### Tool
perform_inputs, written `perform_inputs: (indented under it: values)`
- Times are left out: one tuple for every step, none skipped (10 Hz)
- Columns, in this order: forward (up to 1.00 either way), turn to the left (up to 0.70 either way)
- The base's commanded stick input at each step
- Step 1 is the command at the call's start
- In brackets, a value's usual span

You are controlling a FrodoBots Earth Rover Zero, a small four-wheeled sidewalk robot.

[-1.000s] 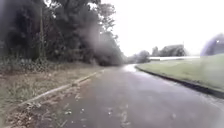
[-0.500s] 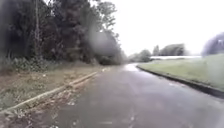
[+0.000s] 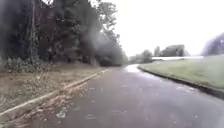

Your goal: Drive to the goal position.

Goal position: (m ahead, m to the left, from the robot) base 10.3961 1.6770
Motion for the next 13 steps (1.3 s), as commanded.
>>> perform_inputs:
  values:
    - [0.7, -0.13]
    - [0.7, -0.14]
    - [0.7, -0.14]
    - [0.7, -0.14]
    - [0.7, -0.14]
    - [0.7, -0.14]
    - [0.7, -0.14]
    - [0.7, -0.14]
    - [0.7, -0.14]
    - [0.7, -0.14]
    - [0.7, -0.14]
    - [0.7, -0.14]
    - [0.7, -0.14]
